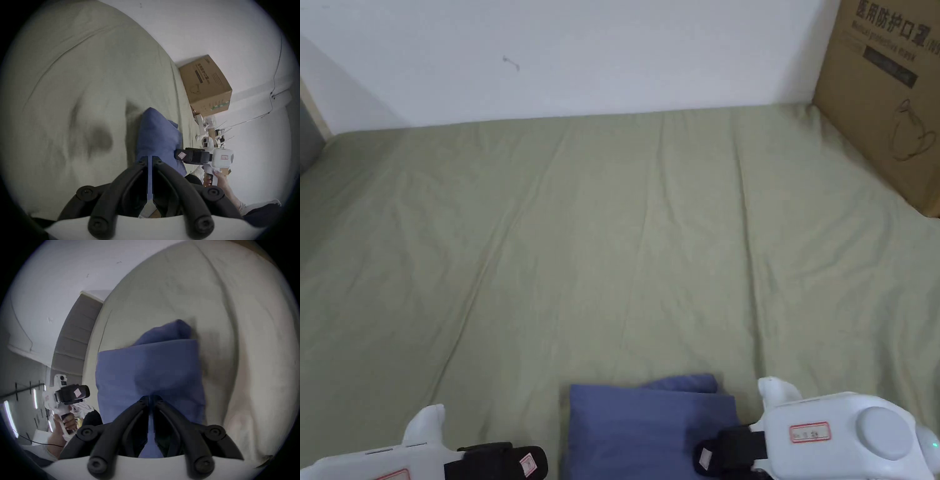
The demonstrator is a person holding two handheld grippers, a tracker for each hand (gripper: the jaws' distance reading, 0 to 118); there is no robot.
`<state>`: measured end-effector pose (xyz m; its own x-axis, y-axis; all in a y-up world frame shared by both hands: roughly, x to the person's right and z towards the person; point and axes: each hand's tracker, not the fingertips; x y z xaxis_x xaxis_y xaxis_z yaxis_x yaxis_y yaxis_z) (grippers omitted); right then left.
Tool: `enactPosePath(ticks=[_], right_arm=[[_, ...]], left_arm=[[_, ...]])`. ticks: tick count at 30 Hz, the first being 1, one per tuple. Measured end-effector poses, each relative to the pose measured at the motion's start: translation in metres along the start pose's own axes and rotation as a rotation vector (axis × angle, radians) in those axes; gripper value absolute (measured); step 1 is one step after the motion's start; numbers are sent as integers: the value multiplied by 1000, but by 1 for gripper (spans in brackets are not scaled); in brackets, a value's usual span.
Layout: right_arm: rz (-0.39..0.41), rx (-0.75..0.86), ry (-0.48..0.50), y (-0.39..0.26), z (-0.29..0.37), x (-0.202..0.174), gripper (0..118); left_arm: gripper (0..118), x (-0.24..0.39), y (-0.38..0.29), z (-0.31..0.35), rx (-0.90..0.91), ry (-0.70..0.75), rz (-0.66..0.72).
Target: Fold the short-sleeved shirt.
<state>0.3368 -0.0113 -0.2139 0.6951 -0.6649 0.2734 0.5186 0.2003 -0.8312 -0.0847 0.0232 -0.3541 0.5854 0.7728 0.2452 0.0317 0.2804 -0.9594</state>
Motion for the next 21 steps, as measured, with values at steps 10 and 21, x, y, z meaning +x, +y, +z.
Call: enactPosePath(ticks=[10, 21], right_arm=[[-99, 30, 17, -5, 12, 35, 5], [-110, 19, 5, -3, 8, 34, 5]], left_arm=[[108, -29, 8, -42, -87, -163, 35], [118, -22, 13, -139, -256, -475, 90]])
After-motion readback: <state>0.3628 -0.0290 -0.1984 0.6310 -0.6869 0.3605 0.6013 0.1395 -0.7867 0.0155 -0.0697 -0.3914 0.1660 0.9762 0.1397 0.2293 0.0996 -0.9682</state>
